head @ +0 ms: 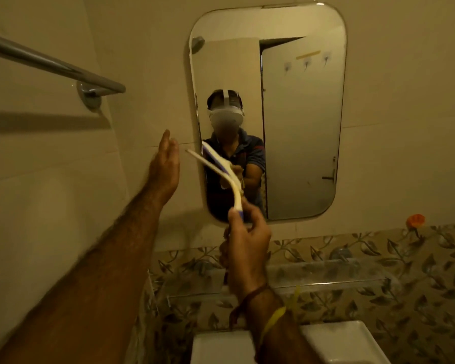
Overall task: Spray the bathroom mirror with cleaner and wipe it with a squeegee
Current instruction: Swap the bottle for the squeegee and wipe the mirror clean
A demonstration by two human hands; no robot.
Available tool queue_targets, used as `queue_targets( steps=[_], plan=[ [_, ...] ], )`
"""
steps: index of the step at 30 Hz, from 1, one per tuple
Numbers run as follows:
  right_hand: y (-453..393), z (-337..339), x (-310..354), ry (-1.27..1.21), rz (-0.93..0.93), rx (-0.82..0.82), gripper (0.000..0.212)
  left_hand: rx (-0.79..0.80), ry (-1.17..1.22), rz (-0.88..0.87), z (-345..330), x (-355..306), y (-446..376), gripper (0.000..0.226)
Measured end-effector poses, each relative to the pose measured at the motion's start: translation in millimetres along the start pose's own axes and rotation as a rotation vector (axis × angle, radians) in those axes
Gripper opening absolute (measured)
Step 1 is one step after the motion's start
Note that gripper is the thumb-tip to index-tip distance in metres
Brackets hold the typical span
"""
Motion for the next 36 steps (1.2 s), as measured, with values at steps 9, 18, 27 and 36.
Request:
queue_targets(
  steps=[9,18,27,36],
  plan=[
    [-58.1,-32.4,118.4,0.072,0.290,0.132,0.032,-0.152,-0.094,0.000,-5.6,-51.5,-49.8,0.053],
    [-123.7,-66.0,207.5,0.483,0.879,0.442,0.033,0.169,-0.642,-0.022,-38.1,-67.7,-65.6,0.097],
    [-185.0,-115.3,283.9,1.298,1.472,0.470,0.042,0.135,-0.758,0.010,-36.2,-63.3,-74.4,0.092],
    [-218.1,-112.7,317.4,1.368,1.485,0.594,0.039,0.079,-0.800,0.013,-44.0,-59.7,-74.8,0.103]
  ],
)
Point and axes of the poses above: each hand's wrist, its own y-axis away from the middle knuckle, its own z-axis out of the back of the hand, x = y × z, the point moved 5 cm from there along -y, towards the middle knuckle, and after that the axes turned 2 degrees about -x, right-handed, at the moved point
